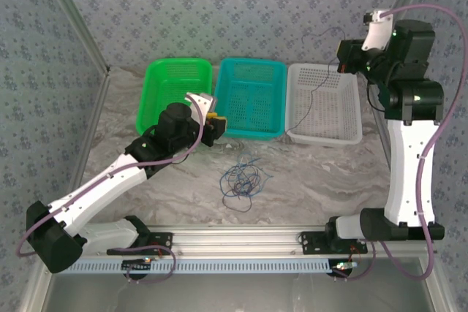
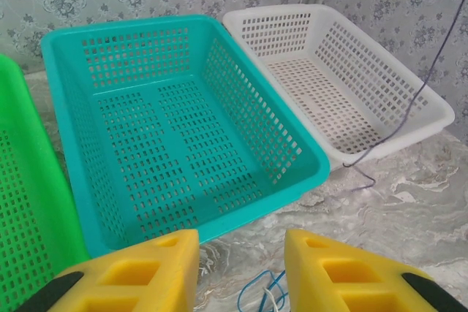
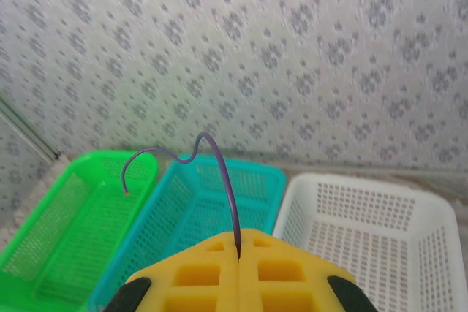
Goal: Untangle the cables
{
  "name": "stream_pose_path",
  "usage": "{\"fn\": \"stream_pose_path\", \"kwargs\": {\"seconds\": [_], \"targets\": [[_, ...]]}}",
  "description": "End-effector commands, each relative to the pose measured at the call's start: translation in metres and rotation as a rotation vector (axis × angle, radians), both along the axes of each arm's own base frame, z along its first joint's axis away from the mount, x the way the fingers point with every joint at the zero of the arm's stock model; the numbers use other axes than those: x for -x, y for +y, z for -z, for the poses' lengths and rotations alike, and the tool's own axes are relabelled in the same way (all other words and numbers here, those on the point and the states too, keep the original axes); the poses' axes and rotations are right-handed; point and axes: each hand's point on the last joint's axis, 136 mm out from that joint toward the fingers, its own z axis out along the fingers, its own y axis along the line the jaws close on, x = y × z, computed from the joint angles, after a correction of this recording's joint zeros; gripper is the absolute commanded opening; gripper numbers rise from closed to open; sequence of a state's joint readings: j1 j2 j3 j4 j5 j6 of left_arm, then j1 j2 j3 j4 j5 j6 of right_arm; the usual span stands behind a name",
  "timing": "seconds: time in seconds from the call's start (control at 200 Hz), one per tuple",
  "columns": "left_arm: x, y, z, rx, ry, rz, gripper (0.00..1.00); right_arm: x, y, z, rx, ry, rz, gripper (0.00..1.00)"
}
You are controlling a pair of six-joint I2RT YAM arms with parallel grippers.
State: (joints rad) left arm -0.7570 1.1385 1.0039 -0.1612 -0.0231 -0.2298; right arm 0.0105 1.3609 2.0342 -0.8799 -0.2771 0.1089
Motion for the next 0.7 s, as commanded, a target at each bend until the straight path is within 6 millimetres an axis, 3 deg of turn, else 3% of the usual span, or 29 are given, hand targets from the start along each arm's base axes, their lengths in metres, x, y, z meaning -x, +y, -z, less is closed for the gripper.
{"fn": "stream_pose_path", "kwargs": {"seconds": [0.0,0.185,0.26,0.345,0.545,0.695], "targets": [[-0.004,0.004,-0.007,0.021,-0.018,-0.023,0.37,0.011,0.009,-0.022,-0.067,-0.047,-0.046,0.0],[-0.005,0.005,-0.004,0.011,-0.017,-0.027,0.37,0.03,0.018,-0.054,-0.155,-0.137,-0.108,0.0],[-0.006,0.005,-0.003,0.007,-0.02,-0.03,0.37,0.03,0.01,-0.055,-0.127,-0.149,-0.06,0.0],[-0.007,0.004,-0.001,0.006,-0.019,-0.031,0.38,0.018,-0.006,-0.039,-0.069,-0.11,0.021,0.0],[-0.007,0.003,0.003,0.004,-0.002,-0.027,0.38,-0.029,-0.043,0.016,-0.01,0.005,0.141,0.0],[-0.003,0.007,0.001,0.01,-0.017,-0.027,0.52,-0.054,-0.055,0.059,0.01,0.097,0.165,0.0]]}}
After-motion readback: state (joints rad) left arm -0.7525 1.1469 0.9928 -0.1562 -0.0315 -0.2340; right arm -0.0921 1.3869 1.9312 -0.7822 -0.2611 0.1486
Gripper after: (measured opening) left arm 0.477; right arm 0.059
